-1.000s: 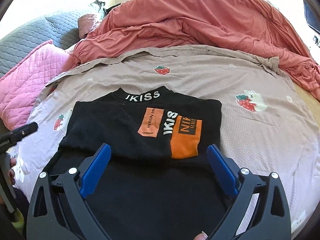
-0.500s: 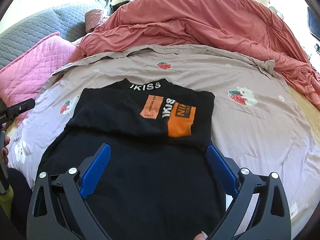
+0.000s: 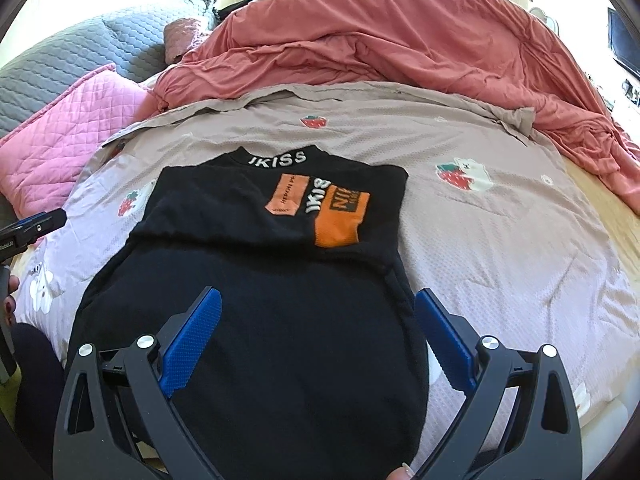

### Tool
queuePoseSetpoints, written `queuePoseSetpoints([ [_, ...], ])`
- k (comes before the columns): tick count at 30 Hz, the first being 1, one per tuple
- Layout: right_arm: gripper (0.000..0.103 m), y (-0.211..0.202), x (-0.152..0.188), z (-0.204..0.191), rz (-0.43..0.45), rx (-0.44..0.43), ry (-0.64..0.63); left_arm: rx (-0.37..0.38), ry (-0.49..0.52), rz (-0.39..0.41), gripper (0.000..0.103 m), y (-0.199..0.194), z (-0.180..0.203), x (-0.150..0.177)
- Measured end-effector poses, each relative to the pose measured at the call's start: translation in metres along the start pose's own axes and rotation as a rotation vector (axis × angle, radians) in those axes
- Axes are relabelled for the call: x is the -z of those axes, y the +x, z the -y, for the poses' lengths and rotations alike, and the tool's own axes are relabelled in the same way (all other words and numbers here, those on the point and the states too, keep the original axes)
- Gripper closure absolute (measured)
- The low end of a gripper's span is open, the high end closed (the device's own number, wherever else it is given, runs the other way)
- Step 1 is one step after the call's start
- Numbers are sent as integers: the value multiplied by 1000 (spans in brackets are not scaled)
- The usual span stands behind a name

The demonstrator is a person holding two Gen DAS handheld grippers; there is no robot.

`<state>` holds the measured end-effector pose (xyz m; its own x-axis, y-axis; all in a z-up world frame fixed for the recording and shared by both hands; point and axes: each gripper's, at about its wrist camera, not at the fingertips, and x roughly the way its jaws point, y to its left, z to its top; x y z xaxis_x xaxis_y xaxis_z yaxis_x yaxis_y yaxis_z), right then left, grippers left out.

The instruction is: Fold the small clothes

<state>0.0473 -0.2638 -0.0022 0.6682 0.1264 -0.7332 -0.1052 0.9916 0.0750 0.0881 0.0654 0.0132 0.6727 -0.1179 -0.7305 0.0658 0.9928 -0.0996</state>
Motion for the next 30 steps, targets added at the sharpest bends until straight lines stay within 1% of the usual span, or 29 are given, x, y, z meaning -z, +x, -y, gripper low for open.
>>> queuePoseSetpoints([
  [3, 7, -1, 3, 5, -7, 12, 10, -7, -7, -11, 9, -1, -5, 5],
  [6, 7, -3, 9, 13, -25, 36, 23, 4, -27, -37, 9, 0, -14, 11],
  [10, 7, -4, 18, 21, -42, 40, 41, -17, -40, -80, 9, 6, -26, 23],
  [13, 7, -5, 25, 26, -62, 44, 57, -16, -49, -104, 9, 7, -31, 31],
  [21, 7, -10, 38, 36, -112, 47, 88, -23, -38, -167, 9, 10, -38, 55],
  [24, 7, -9, 45, 38, -151, 52, 100, -29, -38, -193, 9, 13, -42, 62],
  [29, 7, 10, 57, 42, -278, 99, 119, -8, -43, -233, 9, 14, -44, 74],
  [30, 7, 13, 59, 44, -292, 101, 126, -5, -43, -238, 9, 15, -44, 76],
])
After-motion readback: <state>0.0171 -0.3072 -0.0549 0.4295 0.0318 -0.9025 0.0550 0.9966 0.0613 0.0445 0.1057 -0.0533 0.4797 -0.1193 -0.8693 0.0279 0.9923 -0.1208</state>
